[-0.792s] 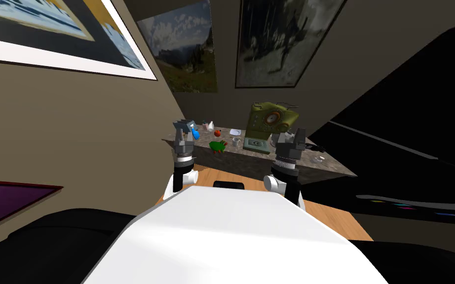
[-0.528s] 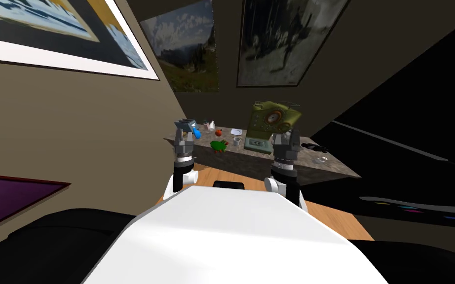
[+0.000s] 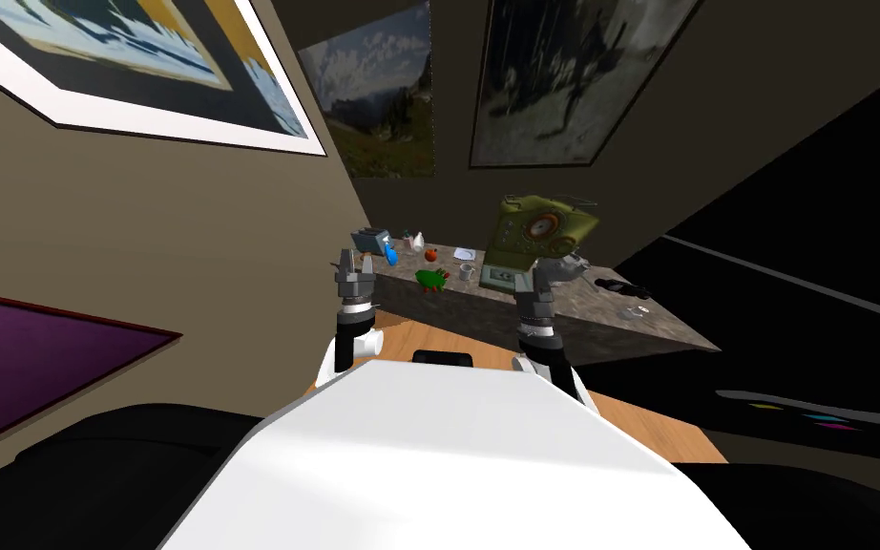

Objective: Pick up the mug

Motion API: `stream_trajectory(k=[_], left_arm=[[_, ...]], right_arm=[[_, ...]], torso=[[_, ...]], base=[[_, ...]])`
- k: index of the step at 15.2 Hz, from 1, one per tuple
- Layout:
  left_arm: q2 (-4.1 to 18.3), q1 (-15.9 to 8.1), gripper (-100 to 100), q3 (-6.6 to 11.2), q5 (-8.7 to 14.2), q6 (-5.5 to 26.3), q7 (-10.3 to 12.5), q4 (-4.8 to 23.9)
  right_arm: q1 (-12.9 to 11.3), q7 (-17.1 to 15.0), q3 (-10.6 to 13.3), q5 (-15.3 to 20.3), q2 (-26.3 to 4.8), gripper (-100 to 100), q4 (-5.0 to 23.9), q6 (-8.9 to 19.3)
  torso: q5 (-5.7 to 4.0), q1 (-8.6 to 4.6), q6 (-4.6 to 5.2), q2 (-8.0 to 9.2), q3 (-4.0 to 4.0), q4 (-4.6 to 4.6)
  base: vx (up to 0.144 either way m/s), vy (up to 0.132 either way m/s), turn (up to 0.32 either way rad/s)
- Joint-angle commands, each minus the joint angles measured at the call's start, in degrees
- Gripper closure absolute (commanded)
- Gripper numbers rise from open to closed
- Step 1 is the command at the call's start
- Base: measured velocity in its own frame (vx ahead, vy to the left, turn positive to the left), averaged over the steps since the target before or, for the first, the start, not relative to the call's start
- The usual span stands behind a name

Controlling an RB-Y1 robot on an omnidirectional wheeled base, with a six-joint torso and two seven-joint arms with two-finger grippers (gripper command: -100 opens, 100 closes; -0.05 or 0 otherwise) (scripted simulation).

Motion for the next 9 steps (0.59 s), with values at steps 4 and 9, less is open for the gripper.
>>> stream_trajectory(k=[4, 9], left_arm=[[0.0, 0.0, 0, 0.0, 0.0, 0.0, 0.0, 0.0], [0.0, 0.0, 0, 0.0, 0.0, 0.0, 0.0, 0.0]], right_arm=[[3.4, -0.3, 3.3, -0.5, -5.7, -100, 3.1, -1.1], [8.1, -0.8, 8.1, -1.3, -12.6, -100, 8.4, -2.4]], torso=[[0.01, 0.06, -0.01, -0.01, 0.0, 0.0], [0.04, 0.15, 0.0, 0.02, 0.01, 0.01]], base=[[-0.049, 0.082, 0.115], [-0.054, 0.106, 0.135]])
